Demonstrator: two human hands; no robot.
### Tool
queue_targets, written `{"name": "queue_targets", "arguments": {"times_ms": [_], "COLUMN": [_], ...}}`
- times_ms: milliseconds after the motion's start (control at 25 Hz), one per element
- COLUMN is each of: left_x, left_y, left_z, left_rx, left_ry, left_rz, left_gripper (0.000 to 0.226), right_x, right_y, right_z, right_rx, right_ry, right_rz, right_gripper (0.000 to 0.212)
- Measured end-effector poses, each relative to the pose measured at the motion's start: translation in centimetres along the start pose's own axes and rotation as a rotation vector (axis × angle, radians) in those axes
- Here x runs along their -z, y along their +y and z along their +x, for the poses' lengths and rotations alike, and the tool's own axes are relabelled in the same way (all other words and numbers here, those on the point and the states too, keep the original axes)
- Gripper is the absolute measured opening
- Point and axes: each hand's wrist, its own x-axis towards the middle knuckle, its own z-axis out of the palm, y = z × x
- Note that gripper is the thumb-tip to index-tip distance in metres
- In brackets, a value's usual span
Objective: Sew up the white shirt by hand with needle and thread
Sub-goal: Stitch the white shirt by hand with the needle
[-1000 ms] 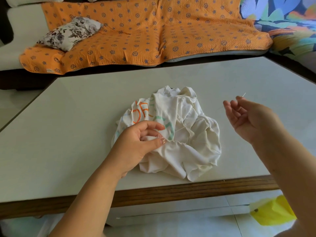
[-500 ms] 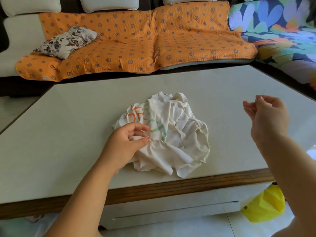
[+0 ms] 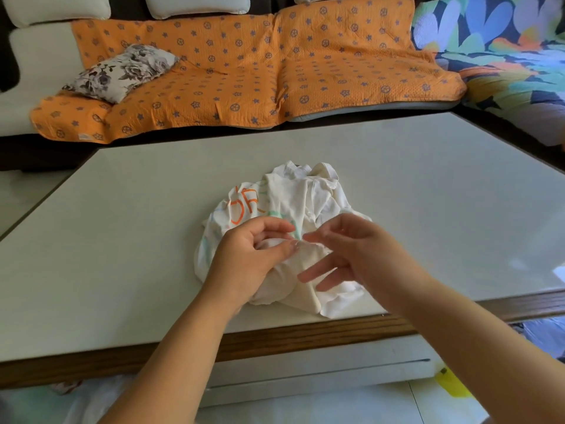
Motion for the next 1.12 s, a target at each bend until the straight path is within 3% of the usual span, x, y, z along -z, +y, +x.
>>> {"name": "queue_targets", "arguments": {"times_ms": [200,360,800,1120], "left_x": [1.3,1.5,1.4,1.3], "left_y": [-0.5,-0.3,-0.3,-0.3], "left_z": [0.3,0.2,0.8,1.0], "left_rx": [0.010,-0.001,0.117,0.163], "left_ry": [-0.069,-0.117,-0.116,-0.130], "left_rz": [0.172,0.345,0.134,-0.006], "left_gripper": [0.021,0.013,0.009,0.018], "right_x": [0.1,0.3,0.6,0.4], "right_y": [0.8,1.2,1.8,1.5], "right_z": [1.3,1.5,2.4,2.4], "right_rx": [0.185,0.263,0.257,0.223], "right_ry": [0.170,0.175,0.181,0.162], "right_rz": [-0.249,-0.295,-0.271,-0.231], "right_gripper": [0.011,0.014,0.013,0.010]}}
